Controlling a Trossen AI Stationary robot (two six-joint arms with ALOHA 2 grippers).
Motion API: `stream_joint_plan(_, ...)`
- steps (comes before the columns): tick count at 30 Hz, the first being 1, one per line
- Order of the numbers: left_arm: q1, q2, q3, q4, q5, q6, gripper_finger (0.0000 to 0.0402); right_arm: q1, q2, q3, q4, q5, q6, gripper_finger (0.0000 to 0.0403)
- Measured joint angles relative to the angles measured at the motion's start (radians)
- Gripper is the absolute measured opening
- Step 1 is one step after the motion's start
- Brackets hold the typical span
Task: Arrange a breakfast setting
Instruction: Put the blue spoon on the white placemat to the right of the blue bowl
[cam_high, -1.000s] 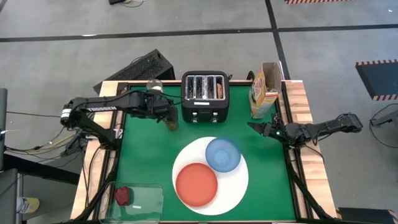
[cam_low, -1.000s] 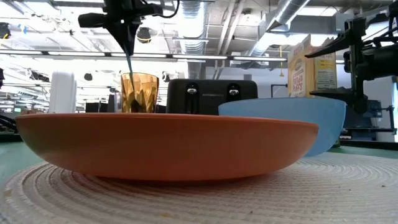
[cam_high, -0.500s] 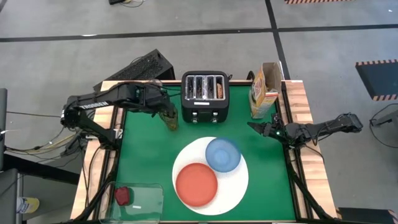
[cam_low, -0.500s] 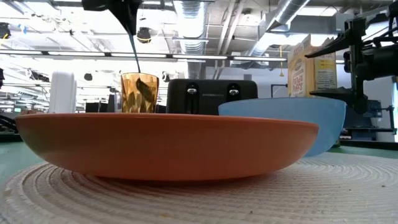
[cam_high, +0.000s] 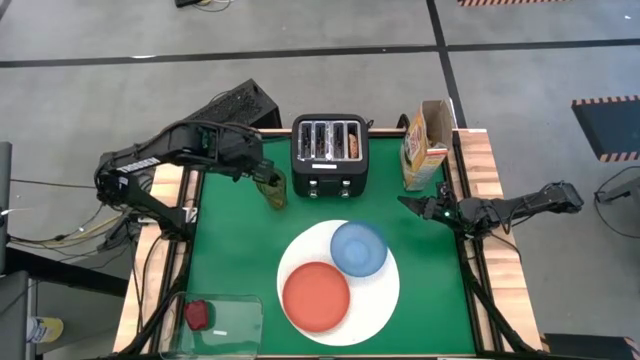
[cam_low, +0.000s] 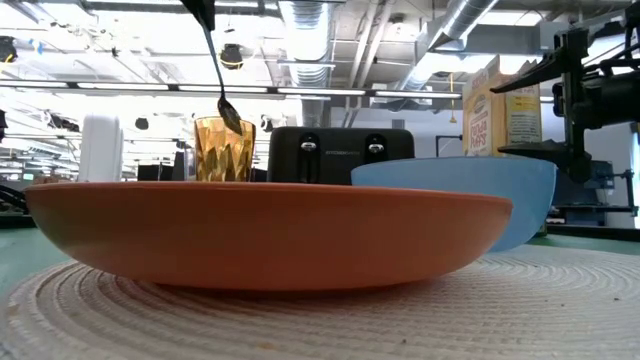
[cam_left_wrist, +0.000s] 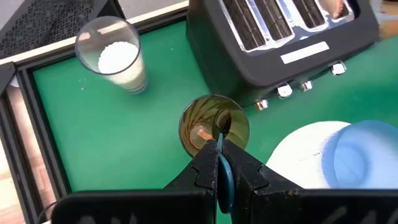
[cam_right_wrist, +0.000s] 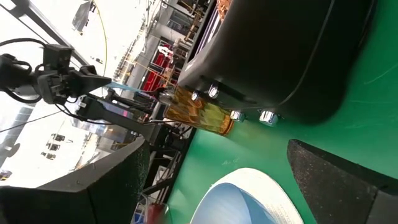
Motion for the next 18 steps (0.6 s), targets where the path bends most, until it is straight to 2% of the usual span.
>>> stream_joint_plan(10,0.015,0.0,0.074,0.001,0.037,0.07,0.0,0.0,0.0,0.0,0.007,0.0,-0.012,0.04)
stream_joint_plan(13,0.015,0.0,0.103,0.0,0.056,0.099,0.0,0.0,0.0,0.0,0.063,-0.006,-0.106,0.04)
stream_joint_plan(18,0.014,0.0,0.17,0.012,0.058,0.14,0.0,0.0,0.0,0.0,0.271,-0.025,-0.292,0.04)
